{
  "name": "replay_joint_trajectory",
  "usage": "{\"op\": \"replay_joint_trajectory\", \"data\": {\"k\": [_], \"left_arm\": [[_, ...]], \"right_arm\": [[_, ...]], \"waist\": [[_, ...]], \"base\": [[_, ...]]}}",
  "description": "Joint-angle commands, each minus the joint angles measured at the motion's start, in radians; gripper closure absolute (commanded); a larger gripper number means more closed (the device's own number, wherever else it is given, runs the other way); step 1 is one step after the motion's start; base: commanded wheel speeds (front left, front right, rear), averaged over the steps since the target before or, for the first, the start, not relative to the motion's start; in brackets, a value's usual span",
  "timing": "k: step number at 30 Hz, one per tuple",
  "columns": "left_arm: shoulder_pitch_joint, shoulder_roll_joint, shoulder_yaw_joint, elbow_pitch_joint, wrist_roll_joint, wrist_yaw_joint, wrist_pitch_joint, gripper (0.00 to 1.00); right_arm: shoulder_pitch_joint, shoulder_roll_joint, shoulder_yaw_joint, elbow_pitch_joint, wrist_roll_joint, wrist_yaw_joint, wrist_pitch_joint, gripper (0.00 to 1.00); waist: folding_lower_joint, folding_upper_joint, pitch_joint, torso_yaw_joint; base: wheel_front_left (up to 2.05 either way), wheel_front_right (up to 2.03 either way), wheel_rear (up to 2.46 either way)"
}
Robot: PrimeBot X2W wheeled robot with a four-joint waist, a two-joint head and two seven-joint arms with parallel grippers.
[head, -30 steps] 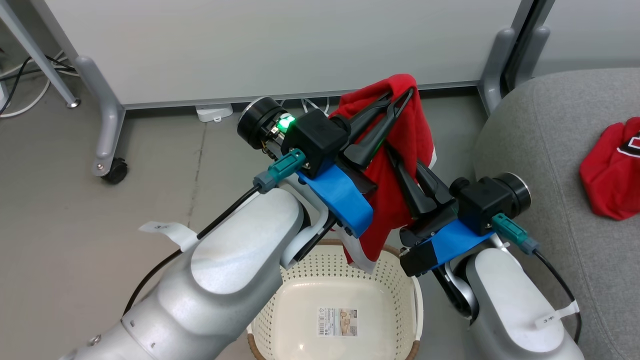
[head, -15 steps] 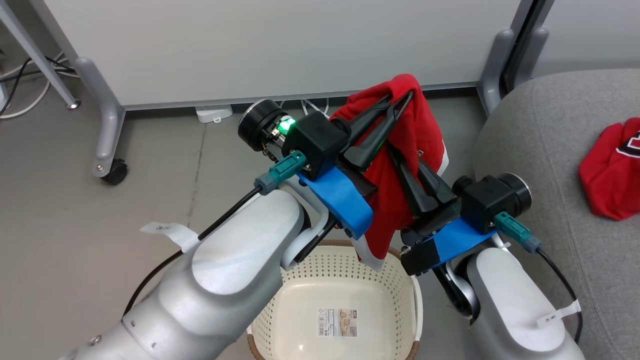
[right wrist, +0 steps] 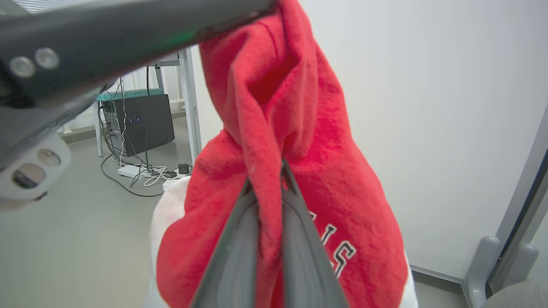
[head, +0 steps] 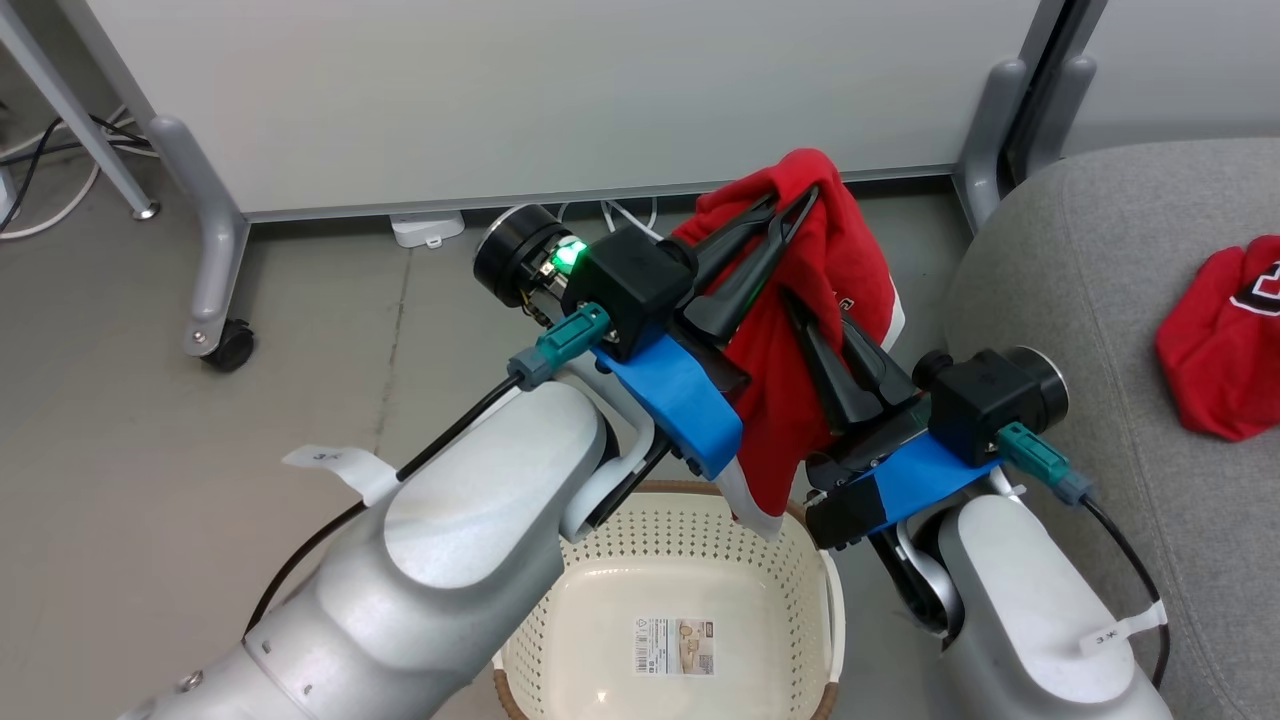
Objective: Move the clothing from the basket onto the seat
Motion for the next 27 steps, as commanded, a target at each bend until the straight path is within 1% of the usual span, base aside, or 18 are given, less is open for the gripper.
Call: {"op": "replay_joint_trajectory", "data": {"k": [1,2,7,17,21,27], "left_arm": [[-0.011,0.003,0.000,0.003,-0.003,0.008,-0.008,0.55],[-0.012,0.003,0.000,0.003,0.000,0.012,-0.008,0.00],[-0.013,0.001,-0.004,0.003,0.005,0.017,-0.016,0.00],[0.023,0.024,-0.008,0.006,0.006,0.024,-0.029,0.00],[0.030,0.033,-0.010,-0.002,0.009,0.028,-0.034,0.00],[0.046,0.050,-0.038,-0.022,0.029,0.034,-0.032,0.00]], "right_arm": [[0.006,0.001,-0.002,-0.005,0.003,0.001,-0.001,1.00],[0.007,0.001,-0.002,-0.005,0.005,0.001,-0.001,1.00],[0.004,0.001,-0.021,-0.007,0.008,0.001,-0.001,1.00],[0.006,0.001,-0.075,-0.030,-0.002,0.001,-0.001,1.00],[0.019,0.001,-0.088,-0.038,-0.007,0.001,-0.001,1.00],[0.034,0.001,-0.116,-0.055,-0.018,0.001,-0.001,1.00]], "waist": [[0.0000,0.0000,0.000,-0.001],[0.0000,0.0000,0.000,-0.001],[0.0000,0.0000,0.004,0.001],[0.0000,0.0000,0.013,-0.011],[0.0000,0.0000,0.018,-0.031],[0.0000,0.0000,0.033,-0.086]], "base": [[0.00,0.00,0.00],[0.00,0.00,0.00],[0.00,0.00,0.00],[0.00,0.00,0.00],[0.00,0.00,0.00],[0.00,0.00,0.00]]}}
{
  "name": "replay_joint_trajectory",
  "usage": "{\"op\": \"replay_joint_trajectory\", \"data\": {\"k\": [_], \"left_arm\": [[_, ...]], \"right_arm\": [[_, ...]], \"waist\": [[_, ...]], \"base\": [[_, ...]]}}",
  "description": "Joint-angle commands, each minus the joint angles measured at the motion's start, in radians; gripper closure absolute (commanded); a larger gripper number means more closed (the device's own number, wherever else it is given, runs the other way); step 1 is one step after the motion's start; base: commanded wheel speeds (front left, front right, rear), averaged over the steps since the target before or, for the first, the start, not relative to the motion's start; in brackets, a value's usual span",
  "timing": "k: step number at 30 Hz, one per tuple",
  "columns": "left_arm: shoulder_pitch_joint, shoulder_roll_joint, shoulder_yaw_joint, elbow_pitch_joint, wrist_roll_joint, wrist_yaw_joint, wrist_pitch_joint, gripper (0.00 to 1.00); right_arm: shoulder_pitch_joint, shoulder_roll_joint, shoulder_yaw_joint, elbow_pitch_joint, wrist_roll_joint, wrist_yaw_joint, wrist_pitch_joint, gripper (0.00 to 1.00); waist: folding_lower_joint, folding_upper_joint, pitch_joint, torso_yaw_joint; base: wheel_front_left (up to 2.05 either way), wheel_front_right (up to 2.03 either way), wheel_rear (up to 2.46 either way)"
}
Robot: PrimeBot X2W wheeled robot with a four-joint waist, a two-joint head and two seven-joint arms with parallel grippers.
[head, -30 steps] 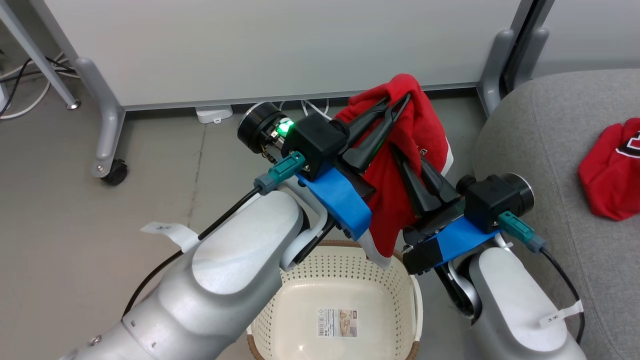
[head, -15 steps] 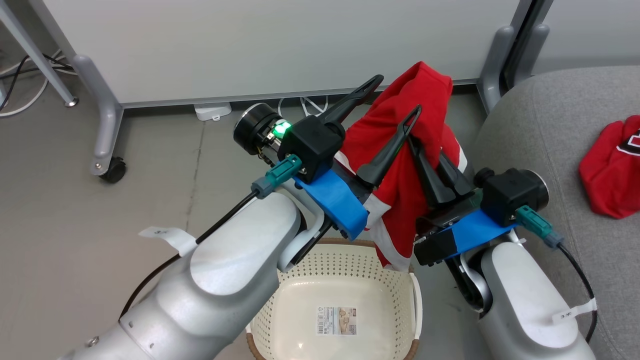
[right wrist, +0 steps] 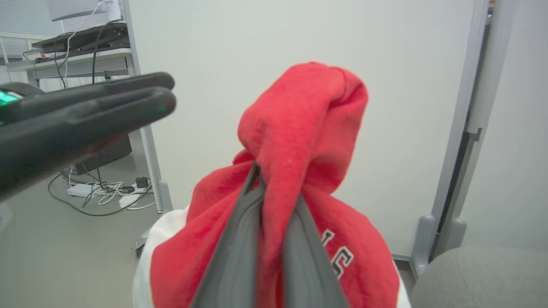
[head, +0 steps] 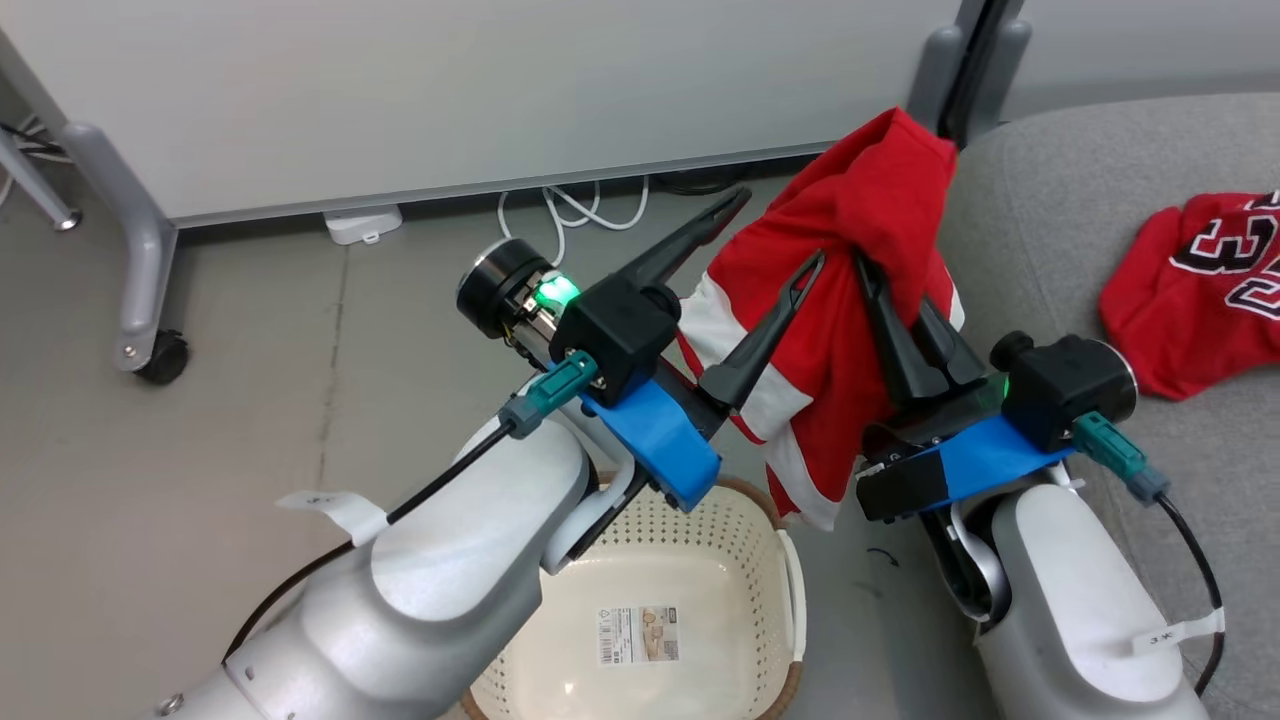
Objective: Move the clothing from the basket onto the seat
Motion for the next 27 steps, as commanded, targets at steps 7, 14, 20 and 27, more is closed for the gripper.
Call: {"op": "replay_joint_trajectory", "data": {"k": [7,14,20,27], "left_arm": [[0.039,0.030,-0.032,-0.039,0.022,0.014,0.001,0.00],[0.062,0.045,-0.055,-0.066,0.031,0.021,0.006,0.00],[0.068,0.046,-0.072,-0.076,0.040,0.022,0.011,0.00],[0.071,0.050,-0.089,-0.085,0.043,0.027,0.016,0.00]], "right_arm": [[0.033,0.000,-0.049,-0.033,-0.015,0.001,-0.001,1.00],[0.058,0.000,-0.089,-0.065,-0.024,0.001,-0.001,1.00],[0.078,0.000,-0.119,-0.085,-0.030,0.001,-0.001,1.00],[0.110,0.000,-0.158,-0.117,-0.028,0.001,-0.001,1.00]], "waist": [[0.0000,0.0000,0.032,-0.097],[0.0000,0.0000,0.054,-0.158],[0.0000,0.0000,0.066,-0.192],[0.0000,0.0000,0.079,-0.239]], "base": [[0.00,0.00,0.00],[0.00,0.00,0.00],[0.00,0.00,0.00],[0.00,0.00,0.00]]}}
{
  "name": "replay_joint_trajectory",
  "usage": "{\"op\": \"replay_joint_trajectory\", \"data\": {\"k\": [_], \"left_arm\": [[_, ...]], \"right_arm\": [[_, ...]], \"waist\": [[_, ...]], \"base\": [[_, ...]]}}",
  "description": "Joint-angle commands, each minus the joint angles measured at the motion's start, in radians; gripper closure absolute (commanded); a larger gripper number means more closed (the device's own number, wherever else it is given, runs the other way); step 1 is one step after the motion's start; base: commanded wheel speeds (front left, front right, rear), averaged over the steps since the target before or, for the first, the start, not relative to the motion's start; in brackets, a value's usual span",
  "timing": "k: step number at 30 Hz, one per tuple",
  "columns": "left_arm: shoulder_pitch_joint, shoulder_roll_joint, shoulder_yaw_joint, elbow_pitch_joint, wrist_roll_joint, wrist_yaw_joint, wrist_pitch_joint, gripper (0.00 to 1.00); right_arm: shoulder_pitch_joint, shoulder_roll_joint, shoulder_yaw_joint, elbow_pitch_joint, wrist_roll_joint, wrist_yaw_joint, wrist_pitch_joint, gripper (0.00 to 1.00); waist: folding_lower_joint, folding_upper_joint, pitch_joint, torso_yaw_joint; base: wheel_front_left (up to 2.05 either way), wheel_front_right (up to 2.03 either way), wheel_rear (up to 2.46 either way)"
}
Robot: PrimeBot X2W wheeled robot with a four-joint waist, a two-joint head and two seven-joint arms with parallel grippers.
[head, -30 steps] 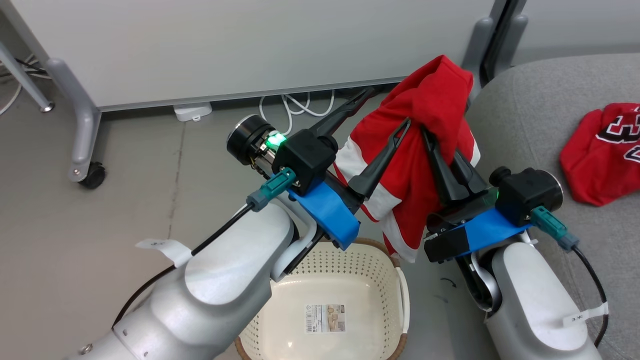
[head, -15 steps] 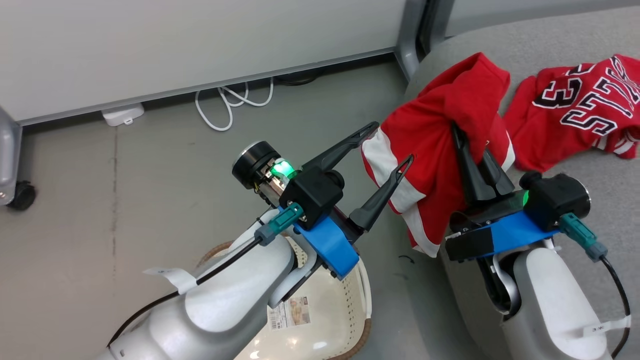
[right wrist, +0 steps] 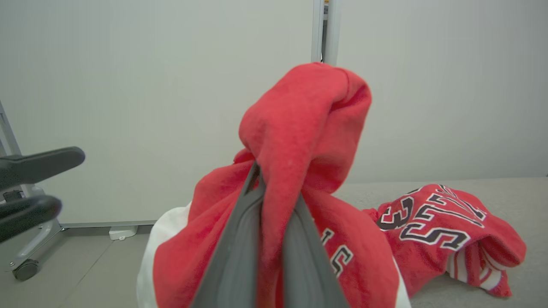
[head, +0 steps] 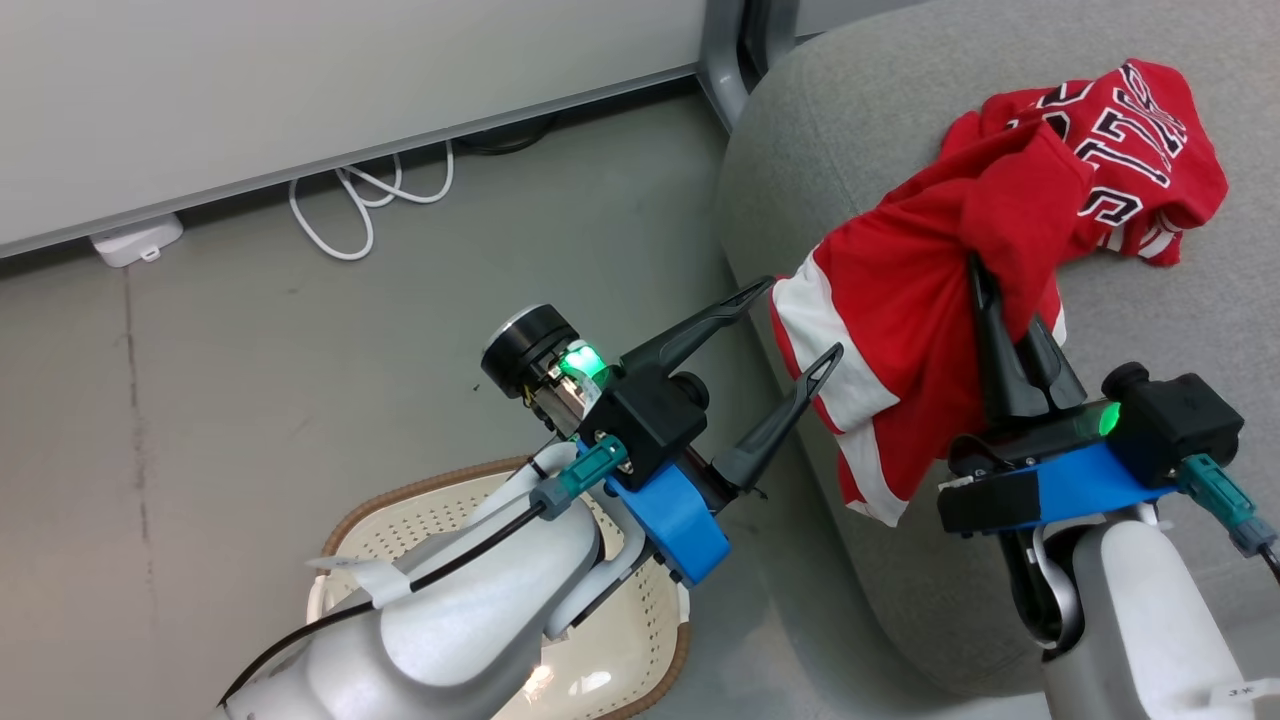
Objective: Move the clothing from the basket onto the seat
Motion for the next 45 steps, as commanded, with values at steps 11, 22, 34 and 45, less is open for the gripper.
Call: {"op": "replay_joint_trajectory", "data": {"k": [11,22,34,45], "left_arm": [[0.006,-0.001,-0.028,-0.010,0.010,0.003,0.006,0.00],[0.003,0.006,-0.036,-0.004,0.007,0.006,-0.003,0.00],[-0.060,0.047,0.000,-0.025,0.016,0.024,0.005,0.00],[-0.142,0.099,0.021,-0.071,0.042,0.031,0.030,0.00]], "right_arm": [[0.053,0.000,-0.062,-0.033,0.004,0.001,-0.001,1.00],[0.064,0.000,-0.107,-0.086,-0.006,0.001,-0.001,1.00],[-0.162,-0.001,-0.175,-0.202,-0.062,0.001,0.000,1.00],[-0.484,-0.123,-0.346,-0.152,-0.068,0.001,-0.001,1.00]], "waist": [[0.0000,0.0000,0.019,-0.065],[0.0000,0.0000,0.033,-0.082],[0.0000,0.0000,0.158,-0.058],[0.0000,0.0000,0.358,-0.028]], "base": [[0.00,0.00,0.00],[0.00,0.00,0.00],[0.00,0.00,0.00],[0.00,0.00,0.00]]}}
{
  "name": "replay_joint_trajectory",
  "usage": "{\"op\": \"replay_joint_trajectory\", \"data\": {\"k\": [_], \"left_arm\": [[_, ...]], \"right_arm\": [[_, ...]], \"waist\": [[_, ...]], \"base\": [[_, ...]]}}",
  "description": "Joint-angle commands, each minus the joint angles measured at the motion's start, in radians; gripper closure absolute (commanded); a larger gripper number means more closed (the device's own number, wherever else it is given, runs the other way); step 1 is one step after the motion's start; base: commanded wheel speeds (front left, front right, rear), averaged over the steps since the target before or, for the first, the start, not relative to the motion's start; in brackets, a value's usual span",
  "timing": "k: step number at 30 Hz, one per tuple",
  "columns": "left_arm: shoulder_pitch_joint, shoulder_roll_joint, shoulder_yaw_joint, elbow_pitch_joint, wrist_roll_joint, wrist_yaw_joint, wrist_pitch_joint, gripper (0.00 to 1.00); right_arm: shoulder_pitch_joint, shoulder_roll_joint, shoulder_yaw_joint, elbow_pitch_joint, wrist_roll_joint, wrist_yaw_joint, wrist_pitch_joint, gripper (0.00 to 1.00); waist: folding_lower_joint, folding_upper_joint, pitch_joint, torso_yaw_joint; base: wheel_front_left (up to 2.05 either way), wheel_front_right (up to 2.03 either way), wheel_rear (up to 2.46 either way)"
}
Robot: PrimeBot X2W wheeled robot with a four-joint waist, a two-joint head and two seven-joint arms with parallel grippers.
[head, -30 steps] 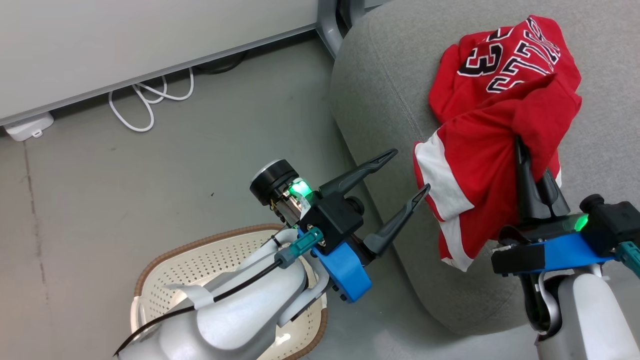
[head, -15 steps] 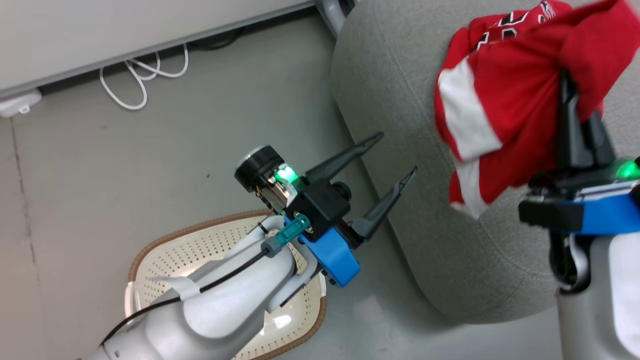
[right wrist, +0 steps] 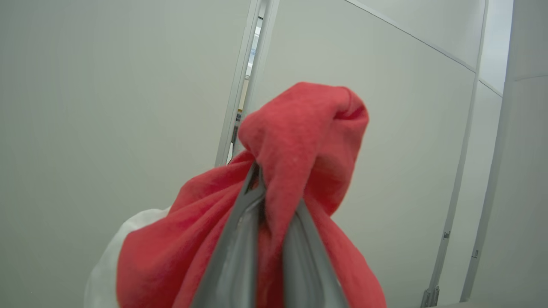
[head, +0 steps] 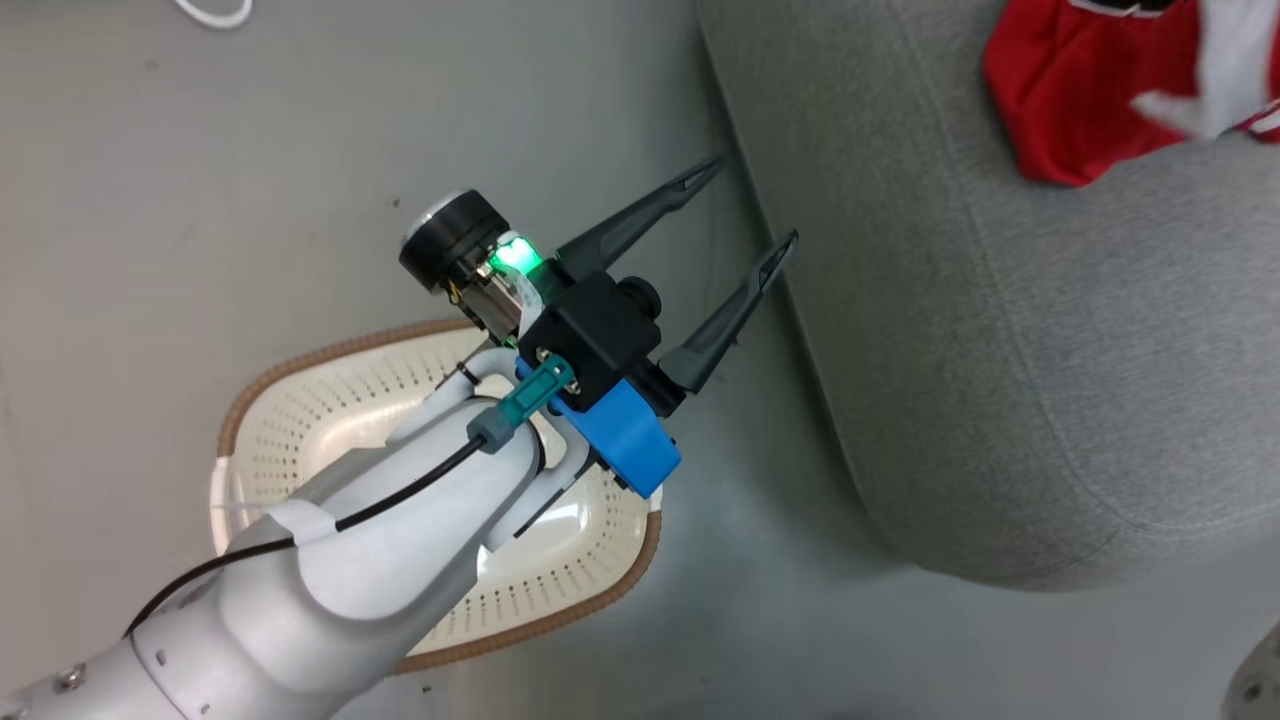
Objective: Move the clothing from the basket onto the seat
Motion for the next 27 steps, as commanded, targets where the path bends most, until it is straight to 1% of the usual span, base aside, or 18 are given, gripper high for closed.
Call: {"op": "replay_joint_trajectory", "data": {"k": [1,6,10,14,18,22,27], "left_arm": [[-0.025,0.007,0.005,-0.009,0.009,0.002,0.002,0.00],[-0.054,0.020,0.010,-0.023,0.020,0.008,0.007,0.00],[-0.070,0.025,0.007,-0.032,0.026,0.004,0.010,0.00],[-0.083,0.022,0.002,-0.033,0.030,0.001,0.010,0.00],[-0.083,0.025,0.002,-0.030,0.029,0.004,0.003,0.00],[-0.081,0.029,0.001,-0.026,0.026,0.006,-0.001,0.00],[-0.087,0.031,0.003,-0.023,0.019,0.006,-0.004,0.00]], "right_arm": [[-0.047,-0.023,-0.021,0.014,0.004,0.001,-0.001,1.00],[-0.152,-0.112,-0.087,0.094,0.018,0.000,-0.001,1.00],[-0.218,-0.176,-0.130,0.215,0.043,0.001,-0.001,1.00],[-0.238,-0.213,-0.155,0.337,0.029,0.001,-0.001,1.00],[-0.206,-0.218,-0.189,0.426,-0.004,0.000,-0.001,1.00],[-0.180,-0.200,-0.235,0.513,-0.029,0.000,-0.001,1.00],[-0.165,-0.183,-0.258,0.618,-0.049,0.001,-0.001,1.00]], "waist": [[-0.0001,0.0000,0.068,0.015],[-0.0001,0.0000,0.140,0.026],[-0.0001,0.0000,0.188,0.031],[-0.0001,0.0000,0.222,0.041],[-0.0001,0.0000,0.238,0.048],[-0.0001,0.0000,0.242,0.052],[-0.0001,0.0000,0.246,0.058]], "base": [[0.00,0.00,0.00],[0.00,0.00,0.00],[0.00,0.00,0.00],[0.00,0.00,0.00],[0.00,0.00,0.00],[0.00,0.00,0.00],[0.00,0.00,0.00]]}}
